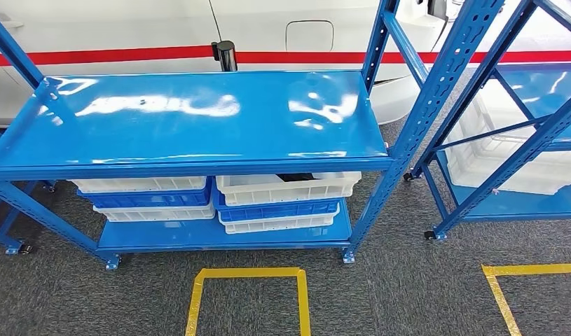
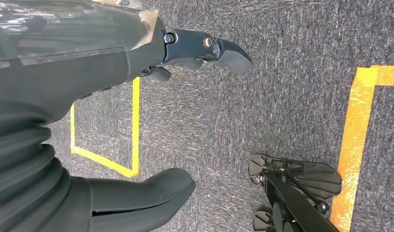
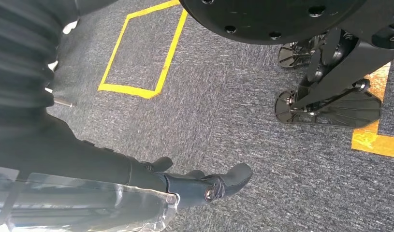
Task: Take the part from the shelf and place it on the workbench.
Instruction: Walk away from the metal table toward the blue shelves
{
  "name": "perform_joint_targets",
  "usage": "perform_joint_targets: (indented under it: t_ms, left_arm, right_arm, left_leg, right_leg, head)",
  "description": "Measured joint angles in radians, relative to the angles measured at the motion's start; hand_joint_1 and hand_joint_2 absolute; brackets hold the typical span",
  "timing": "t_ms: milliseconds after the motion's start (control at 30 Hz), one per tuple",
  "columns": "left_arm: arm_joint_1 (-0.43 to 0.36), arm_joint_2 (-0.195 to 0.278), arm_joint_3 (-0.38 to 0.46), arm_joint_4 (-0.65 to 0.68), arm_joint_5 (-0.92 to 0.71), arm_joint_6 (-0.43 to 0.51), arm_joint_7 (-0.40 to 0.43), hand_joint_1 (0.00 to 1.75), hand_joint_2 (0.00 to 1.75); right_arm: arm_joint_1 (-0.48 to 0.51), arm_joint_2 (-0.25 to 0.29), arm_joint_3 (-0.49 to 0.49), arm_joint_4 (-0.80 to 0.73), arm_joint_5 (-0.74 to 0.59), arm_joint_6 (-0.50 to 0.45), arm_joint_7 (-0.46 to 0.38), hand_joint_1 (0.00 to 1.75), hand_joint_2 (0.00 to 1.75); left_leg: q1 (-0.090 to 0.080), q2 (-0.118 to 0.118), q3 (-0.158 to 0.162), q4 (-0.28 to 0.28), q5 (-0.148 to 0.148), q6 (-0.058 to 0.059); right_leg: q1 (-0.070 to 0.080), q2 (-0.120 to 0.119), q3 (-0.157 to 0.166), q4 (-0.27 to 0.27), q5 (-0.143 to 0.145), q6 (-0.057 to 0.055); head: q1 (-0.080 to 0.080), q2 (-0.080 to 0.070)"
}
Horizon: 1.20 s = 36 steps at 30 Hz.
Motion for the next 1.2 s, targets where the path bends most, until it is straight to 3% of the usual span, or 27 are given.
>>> perform_joint_targets:
  t_ms: [100,400,533,833,967,1033,1167,1200]
  left_arm:
    - [0.000,0.000,0.000,0.000,0.000,0.000,0.000,0.00,1.75]
    - [0.000,0.000,0.000,0.002,0.000,0.000,0.000,0.00,1.75]
    - [0.000,0.000,0.000,0.002,0.000,0.000,0.000,0.00,1.75]
    - [-0.026,-0.014,0.098,0.030,-0.098,0.059,-0.030,0.00,1.75]
    - [-0.043,-0.026,0.163,0.046,-0.157,0.093,-0.051,0.00,1.75]
    - [-0.051,-0.032,0.198,0.055,-0.187,0.110,-0.063,0.00,1.75]
    - [-0.070,-0.046,0.272,0.073,-0.247,0.145,-0.089,0.00,1.75]
    - [-0.075,-0.049,0.291,0.077,-0.263,0.154,-0.095,0.00,1.75]
  right_arm:
    - [0.000,0.000,0.000,-0.001,0.000,0.000,0.000,0.00,0.00]
    - [0.000,0.000,0.000,-0.002,0.000,0.000,0.000,0.00,0.00]
    - [-0.001,0.000,0.000,-0.002,0.000,0.000,0.000,0.00,1.75]
    - [-0.036,0.005,-0.071,0.002,0.114,-0.075,-0.019,0.00,1.75]
    - [-0.057,0.010,-0.119,0.010,0.178,-0.121,-0.032,0.00,0.00]
    - [-0.066,0.014,-0.146,0.016,0.215,-0.144,-0.040,0.00,0.00]
    - [-0.088,0.022,-0.201,0.030,0.285,-0.191,-0.057,0.00,1.75]
    - [-0.094,0.024,-0.215,0.034,0.303,-0.202,-0.061,0.00,1.75]
  left_leg:
    - [0.000,0.000,0.000,0.000,0.000,0.000]
    - [0.000,0.000,0.000,0.000,0.000,0.000]
    - [0.000,0.000,0.000,0.000,0.000,0.000]
    - [0.000,0.001,0.002,0.000,0.000,0.000]
    - [0.000,0.001,0.002,0.000,0.000,0.000]
    - [0.000,0.001,0.002,0.000,0.000,0.000]
    - [0.000,0.001,0.002,0.000,0.000,0.000]
    - [0.000,0.001,0.002,0.000,0.000,0.000]
  right_leg:
    - [-0.001,0.000,0.000,0.000,0.000,0.000]
    - [-0.001,0.000,0.000,0.000,0.000,0.000]
    - [-0.001,0.000,0.000,0.000,0.000,0.000]
    - [-0.001,0.000,0.000,0.000,0.000,0.000]
    - [-0.001,0.000,0.001,0.000,0.000,0.000]
    - [-0.001,0.000,0.001,0.000,0.000,0.000]
    - [-0.001,0.000,0.001,0.000,0.000,0.000]
    - [-0.001,0.000,0.001,0.000,0.000,0.000]
  head:
    - [0.000,0.000]
    - [0.000,0.000]
    - [0.000,0.000]
    - [0.000,0.000]
    - [0.000,0.000]
    - [0.000,0.000]
    - [0.000,0.000]
    - [0.000,0.000]
